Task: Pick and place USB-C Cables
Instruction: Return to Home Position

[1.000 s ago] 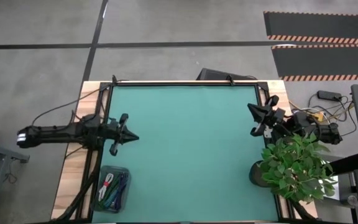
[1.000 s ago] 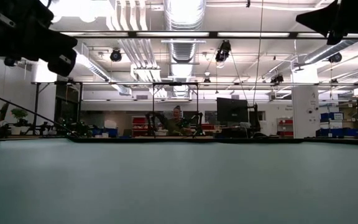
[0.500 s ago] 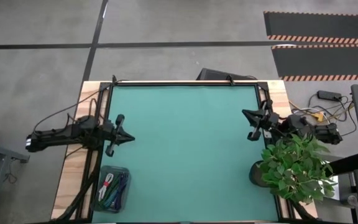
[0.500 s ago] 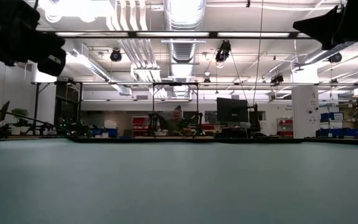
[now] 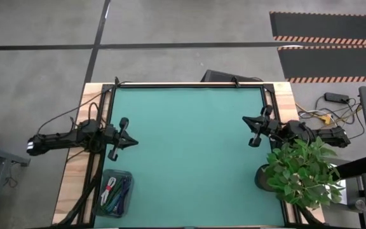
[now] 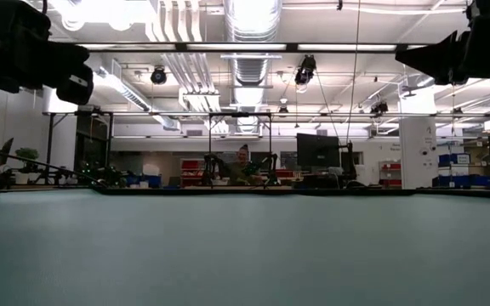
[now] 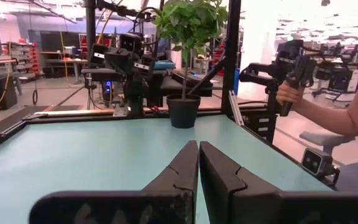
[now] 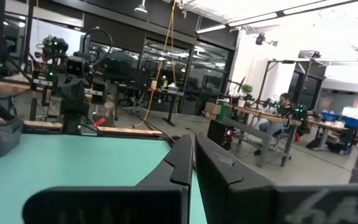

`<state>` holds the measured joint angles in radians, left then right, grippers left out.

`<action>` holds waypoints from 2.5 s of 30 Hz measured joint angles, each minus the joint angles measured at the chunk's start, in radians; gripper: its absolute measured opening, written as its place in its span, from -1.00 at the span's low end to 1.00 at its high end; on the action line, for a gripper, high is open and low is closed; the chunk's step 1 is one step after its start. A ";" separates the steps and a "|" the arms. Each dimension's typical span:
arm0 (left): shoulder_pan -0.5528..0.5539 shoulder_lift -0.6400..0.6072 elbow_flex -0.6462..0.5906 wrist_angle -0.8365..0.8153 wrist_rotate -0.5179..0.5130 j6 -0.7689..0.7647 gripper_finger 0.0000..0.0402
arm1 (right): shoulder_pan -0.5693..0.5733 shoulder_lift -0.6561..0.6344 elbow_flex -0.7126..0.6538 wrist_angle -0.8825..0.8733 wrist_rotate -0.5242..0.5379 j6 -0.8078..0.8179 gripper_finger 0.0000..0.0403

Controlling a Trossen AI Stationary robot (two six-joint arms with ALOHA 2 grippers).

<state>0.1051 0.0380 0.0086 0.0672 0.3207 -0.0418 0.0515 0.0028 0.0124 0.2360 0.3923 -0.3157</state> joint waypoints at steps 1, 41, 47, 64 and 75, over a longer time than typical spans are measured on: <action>0.000 0.000 0.000 0.000 -0.001 -0.002 -1.00 | 0.000 0.004 0.000 0.000 0.000 -0.004 -0.96; 0.000 0.013 -0.001 0.003 -0.005 -0.003 -1.00 | 0.000 0.020 -0.002 -0.023 0.001 0.228 -0.96; 0.000 0.019 -0.001 0.003 -0.006 -0.003 -1.00 | 0.000 0.019 -0.002 -0.023 0.001 0.228 -0.96; 0.000 0.021 -0.002 0.003 -0.006 -0.003 -1.00 | 0.000 0.020 -0.002 -0.023 0.001 0.229 -0.96; 0.000 0.021 -0.002 0.003 -0.006 -0.003 -1.00 | 0.000 0.020 -0.002 -0.023 0.001 0.227 -0.96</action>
<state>0.1052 0.0586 0.0071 0.0700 0.3150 -0.0448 0.0515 0.0227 0.0101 0.2131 0.3931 -0.0883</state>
